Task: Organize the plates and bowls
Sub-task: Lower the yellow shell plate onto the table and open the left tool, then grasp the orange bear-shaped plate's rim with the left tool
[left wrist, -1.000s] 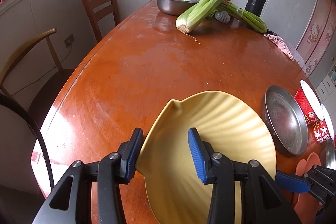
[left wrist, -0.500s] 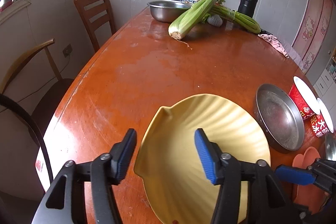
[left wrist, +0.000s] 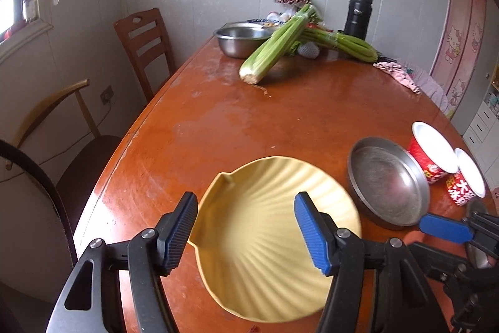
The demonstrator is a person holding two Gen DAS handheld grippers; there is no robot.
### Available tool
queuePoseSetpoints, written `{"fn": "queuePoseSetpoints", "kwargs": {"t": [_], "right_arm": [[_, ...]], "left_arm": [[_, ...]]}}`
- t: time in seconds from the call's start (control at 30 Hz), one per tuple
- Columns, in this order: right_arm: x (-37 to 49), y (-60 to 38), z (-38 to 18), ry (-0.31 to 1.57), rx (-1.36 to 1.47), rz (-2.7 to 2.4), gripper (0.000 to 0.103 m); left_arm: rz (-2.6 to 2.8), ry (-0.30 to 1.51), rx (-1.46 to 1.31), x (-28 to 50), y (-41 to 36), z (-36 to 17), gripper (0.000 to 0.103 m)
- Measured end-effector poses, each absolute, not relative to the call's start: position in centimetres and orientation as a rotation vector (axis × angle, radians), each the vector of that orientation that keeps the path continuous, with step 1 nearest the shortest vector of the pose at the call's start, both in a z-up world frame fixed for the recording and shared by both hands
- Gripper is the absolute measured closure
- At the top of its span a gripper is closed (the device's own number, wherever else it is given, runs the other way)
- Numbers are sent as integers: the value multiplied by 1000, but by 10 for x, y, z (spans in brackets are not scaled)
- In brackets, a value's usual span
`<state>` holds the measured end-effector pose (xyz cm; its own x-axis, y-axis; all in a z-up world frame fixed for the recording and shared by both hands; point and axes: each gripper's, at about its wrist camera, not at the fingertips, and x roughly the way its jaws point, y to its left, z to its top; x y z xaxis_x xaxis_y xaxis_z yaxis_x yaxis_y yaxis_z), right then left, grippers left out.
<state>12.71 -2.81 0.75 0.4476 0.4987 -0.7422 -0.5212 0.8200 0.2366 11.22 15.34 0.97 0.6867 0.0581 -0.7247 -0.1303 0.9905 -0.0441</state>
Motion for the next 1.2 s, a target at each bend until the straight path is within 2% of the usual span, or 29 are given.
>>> {"fn": "queuePoseSetpoints", "kwargs": {"t": [0.7, 1.2], "right_arm": [[113, -98, 28, 829, -24, 564, 50], [108, -124, 13, 851, -118, 575, 50]], "left_arm": [[45, 755, -84, 69, 87, 39, 38], [-9, 806, -82, 51, 50, 25, 38]]}}
